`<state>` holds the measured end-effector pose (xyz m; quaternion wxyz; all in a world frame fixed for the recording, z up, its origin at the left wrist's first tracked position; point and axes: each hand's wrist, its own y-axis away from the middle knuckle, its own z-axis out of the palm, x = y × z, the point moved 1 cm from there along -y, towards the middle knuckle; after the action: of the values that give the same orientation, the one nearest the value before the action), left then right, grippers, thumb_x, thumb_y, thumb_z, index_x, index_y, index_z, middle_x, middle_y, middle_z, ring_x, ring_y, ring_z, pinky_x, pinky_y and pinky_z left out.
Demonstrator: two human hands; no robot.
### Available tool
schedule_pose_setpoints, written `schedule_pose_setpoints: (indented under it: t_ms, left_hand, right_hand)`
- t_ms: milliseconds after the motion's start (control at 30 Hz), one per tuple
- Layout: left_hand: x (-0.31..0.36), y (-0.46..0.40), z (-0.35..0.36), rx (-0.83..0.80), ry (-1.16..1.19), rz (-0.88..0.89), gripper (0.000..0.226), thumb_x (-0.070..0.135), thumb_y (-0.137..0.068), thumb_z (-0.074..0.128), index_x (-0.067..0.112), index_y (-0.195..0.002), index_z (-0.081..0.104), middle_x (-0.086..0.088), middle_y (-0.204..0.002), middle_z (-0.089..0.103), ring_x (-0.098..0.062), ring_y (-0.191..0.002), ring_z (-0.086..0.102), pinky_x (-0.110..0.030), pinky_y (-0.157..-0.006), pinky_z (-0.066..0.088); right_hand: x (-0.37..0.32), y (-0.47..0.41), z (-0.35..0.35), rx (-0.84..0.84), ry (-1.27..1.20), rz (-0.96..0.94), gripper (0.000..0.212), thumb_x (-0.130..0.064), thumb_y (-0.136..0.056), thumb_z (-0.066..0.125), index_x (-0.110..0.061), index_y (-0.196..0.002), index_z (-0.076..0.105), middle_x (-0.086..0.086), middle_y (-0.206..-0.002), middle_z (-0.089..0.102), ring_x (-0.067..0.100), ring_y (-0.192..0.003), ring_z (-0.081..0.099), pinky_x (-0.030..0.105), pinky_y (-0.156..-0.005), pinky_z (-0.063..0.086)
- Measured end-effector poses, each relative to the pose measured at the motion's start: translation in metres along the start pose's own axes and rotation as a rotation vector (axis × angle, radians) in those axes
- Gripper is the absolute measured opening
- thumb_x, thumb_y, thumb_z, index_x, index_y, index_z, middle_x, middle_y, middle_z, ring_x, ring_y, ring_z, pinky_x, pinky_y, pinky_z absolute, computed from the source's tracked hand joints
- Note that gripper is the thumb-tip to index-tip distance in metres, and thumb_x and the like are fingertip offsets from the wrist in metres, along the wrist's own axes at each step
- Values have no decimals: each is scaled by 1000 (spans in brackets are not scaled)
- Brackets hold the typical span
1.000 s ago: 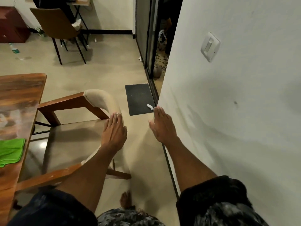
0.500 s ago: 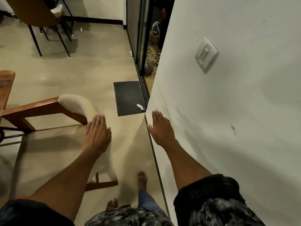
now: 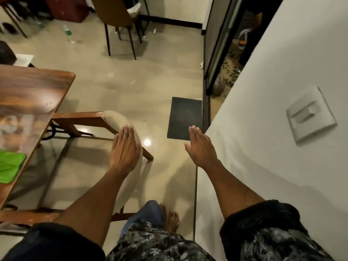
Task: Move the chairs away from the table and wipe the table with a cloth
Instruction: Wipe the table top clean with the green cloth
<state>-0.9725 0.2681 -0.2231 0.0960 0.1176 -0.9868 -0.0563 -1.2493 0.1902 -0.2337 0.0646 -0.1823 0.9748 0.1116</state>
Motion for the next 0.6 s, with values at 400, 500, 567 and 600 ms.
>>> schedule_pose_setpoints:
  t_ms: [400,500,567,600]
  left_hand:
    - [41,-118,1,-69,62,-89,64,36,-115,22,6,-168,2,-13,-177,1,-24,-165,1,-40,-133,3]
    - [37,-154,0,-56,51,-96,64,36,-115,23,5,-168,5,-14,-177,5,-26,-165,3,-41,-133,4]
    - [40,-174,2,-46,66,-104,64,34,-114,27,4,-167,9,-16,-176,10,-27,-164,7,-41,-132,7]
    - [44,-182,3,-52,87,-105,63,34,-114,27,4,-167,10,-16,-176,11,-27,-164,8,-41,-132,8]
  right_hand:
    - [50,-115,-27,-28,-9,4,68,-45,-114,33,-7,-168,18,12,-176,20,28,-164,18,41,-130,22]
    - [52,-143,-33,-4,-25,14,72,-51,-111,21,-6,-168,21,12,-175,21,29,-163,20,41,-129,23]
    - [56,-158,-34,9,-34,12,77,-54,-107,18,-6,-167,22,13,-175,23,30,-163,21,42,-128,25]
    - [61,-163,-33,-1,-28,9,79,-55,-106,15,-6,-167,22,12,-175,22,30,-163,21,42,-129,25]
